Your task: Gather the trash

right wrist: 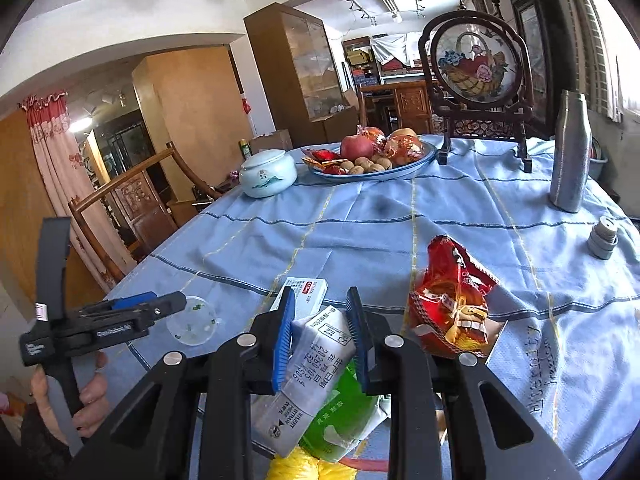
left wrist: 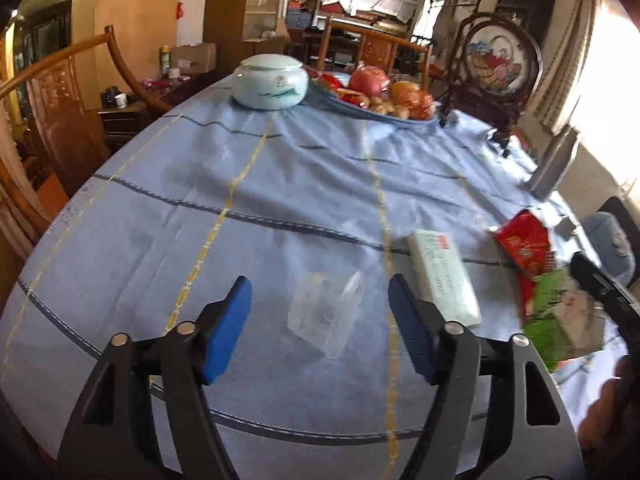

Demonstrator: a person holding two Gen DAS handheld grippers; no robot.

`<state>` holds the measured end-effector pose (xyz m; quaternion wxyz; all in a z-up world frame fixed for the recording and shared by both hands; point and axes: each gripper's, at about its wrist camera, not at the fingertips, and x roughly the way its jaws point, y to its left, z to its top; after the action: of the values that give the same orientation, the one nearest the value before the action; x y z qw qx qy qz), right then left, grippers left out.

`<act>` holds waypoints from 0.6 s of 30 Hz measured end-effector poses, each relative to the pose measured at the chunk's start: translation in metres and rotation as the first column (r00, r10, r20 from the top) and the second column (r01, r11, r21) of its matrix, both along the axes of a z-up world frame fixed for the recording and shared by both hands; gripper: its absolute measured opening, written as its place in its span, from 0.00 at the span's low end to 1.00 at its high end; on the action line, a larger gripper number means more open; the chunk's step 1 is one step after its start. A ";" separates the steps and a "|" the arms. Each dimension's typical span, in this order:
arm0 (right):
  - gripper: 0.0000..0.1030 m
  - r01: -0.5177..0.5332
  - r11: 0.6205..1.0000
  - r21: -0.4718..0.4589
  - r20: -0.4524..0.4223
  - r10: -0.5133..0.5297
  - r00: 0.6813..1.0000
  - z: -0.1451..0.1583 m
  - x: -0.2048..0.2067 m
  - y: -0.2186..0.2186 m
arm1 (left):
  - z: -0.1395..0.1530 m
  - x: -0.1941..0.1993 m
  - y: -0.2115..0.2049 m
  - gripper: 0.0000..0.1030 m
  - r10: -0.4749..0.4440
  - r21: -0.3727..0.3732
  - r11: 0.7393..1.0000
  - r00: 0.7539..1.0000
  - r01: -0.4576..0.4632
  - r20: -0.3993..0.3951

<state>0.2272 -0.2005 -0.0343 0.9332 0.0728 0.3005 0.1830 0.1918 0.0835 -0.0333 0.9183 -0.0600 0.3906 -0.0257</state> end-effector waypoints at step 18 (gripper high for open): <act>0.33 -0.067 0.997 0.043 -0.113 0.072 0.991 -0.025 0.012 -0.002 | 0.008 -0.009 -0.007 0.35 -0.003 0.118 0.993 1.000 0.001 0.021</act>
<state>0.2393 -0.2022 -0.0589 0.9060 0.0910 0.3520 0.2168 0.1823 0.0762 -0.0256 0.9242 -0.0051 0.3819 -0.0040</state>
